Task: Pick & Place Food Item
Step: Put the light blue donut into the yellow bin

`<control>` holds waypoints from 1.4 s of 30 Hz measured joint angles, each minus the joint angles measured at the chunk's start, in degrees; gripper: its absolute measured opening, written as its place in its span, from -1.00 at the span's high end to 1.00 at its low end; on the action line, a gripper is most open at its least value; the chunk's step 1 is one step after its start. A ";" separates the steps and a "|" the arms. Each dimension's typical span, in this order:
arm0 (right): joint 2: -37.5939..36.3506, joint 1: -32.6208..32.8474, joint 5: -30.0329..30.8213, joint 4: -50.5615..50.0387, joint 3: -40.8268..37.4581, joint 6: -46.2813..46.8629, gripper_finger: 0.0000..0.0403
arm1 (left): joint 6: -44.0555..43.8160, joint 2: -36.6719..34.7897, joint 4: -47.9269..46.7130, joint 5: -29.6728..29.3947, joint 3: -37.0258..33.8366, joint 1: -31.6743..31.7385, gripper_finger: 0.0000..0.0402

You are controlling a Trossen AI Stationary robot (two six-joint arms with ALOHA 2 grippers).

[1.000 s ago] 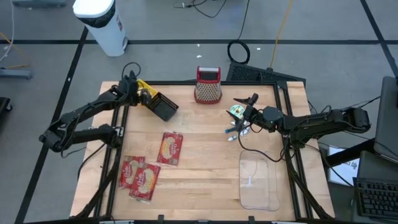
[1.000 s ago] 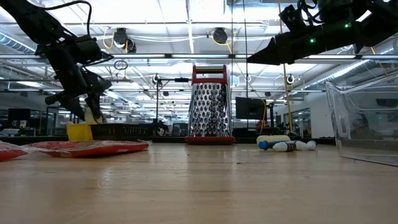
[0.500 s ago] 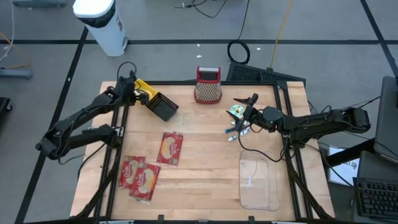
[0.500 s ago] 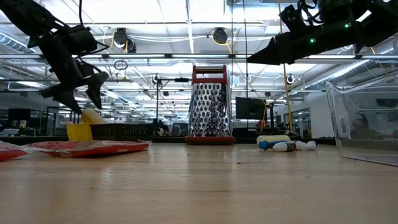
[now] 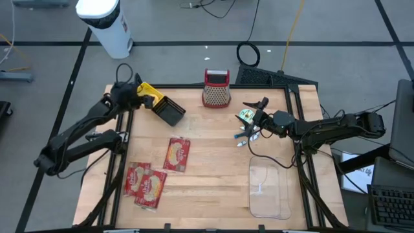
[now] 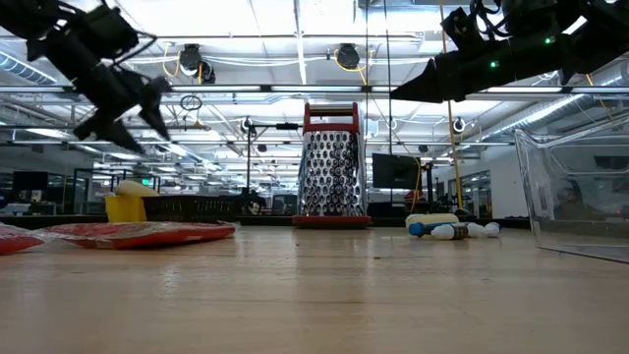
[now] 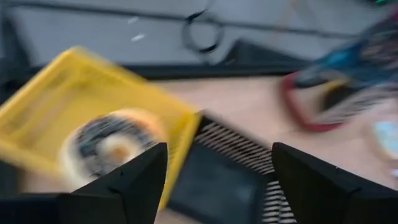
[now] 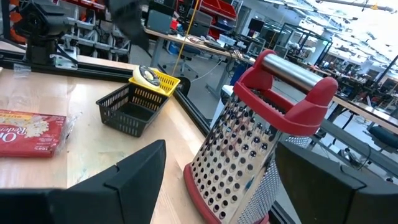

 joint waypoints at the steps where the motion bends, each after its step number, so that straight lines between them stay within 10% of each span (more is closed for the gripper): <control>1: 0.00 0.00 -0.01 -0.48 0.00 0.54 -0.45 | -0.02 -0.57 1.95 1.05 0.00 -0.68 -0.40; 20: 0.53 -12.20 -2.91 -21.83 0.00 25.76 -0.45 | 14.90 1.96 34.15 4.89 0.07 -24.70 -0.41; 29: 6.46 -18.45 -3.93 -30.30 0.00 40.53 -0.45 | 18.75 5.75 44.21 4.78 0.07 -26.61 -0.41; 42: 16.43 -25.68 -20.87 -24.09 0.02 46.40 -0.44 | 20.12 12.78 44.27 4.80 0.07 -26.61 -0.41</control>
